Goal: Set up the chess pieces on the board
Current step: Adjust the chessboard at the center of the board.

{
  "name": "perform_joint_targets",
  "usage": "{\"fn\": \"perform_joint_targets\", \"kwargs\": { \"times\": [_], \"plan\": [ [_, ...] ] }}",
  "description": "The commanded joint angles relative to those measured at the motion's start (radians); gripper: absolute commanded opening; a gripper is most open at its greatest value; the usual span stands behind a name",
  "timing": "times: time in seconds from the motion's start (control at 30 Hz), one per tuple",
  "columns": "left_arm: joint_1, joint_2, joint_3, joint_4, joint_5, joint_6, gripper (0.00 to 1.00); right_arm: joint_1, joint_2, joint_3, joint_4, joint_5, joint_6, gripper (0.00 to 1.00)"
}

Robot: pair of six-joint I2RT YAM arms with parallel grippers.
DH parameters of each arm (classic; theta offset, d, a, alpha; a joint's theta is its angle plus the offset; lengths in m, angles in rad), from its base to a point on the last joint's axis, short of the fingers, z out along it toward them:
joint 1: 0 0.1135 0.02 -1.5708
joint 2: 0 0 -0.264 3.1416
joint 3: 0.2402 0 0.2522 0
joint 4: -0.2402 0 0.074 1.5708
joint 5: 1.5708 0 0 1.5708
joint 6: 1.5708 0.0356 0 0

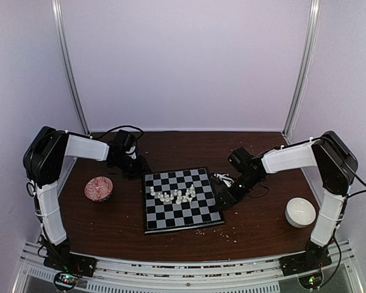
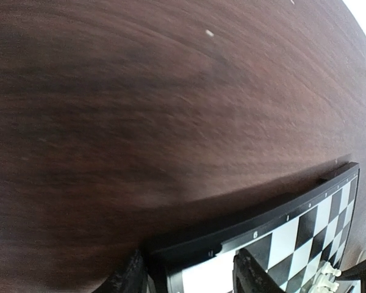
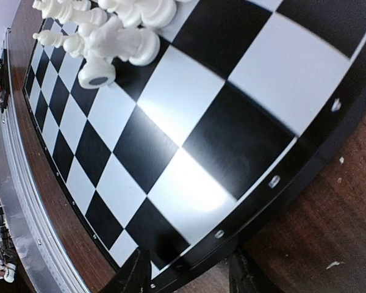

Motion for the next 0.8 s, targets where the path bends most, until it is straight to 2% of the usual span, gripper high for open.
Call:
{"fn": "perform_joint_targets", "kwargs": {
  "times": [0.0,0.3,0.47,0.6,0.67,0.77],
  "plan": [
    [-0.06,0.023,0.014,0.022,0.062,0.021,0.48,0.021,-0.008,-0.062,-0.002,-0.002,0.014,0.45],
    [-0.087,-0.051,-0.026,0.024,0.005,-0.002,0.47,0.018,0.03,-0.018,-0.052,0.011,0.003,0.45],
    [-0.068,-0.177,-0.02,-0.123,-0.155,0.019,0.53,0.015,0.019,0.001,-0.068,0.028,-0.007,0.44],
    [-0.062,-0.308,-0.094,-0.224,-0.223,0.035,0.54,0.01,0.001,0.0,-0.062,0.037,-0.006,0.45],
    [-0.064,-0.355,-0.14,-0.253,-0.193,0.042,0.49,0.007,0.004,0.006,-0.061,0.037,-0.003,0.45],
    [-0.081,-0.401,-0.217,-0.274,-0.159,0.055,0.31,0.003,0.016,0.021,-0.068,0.04,0.003,0.44]
  ]
}}
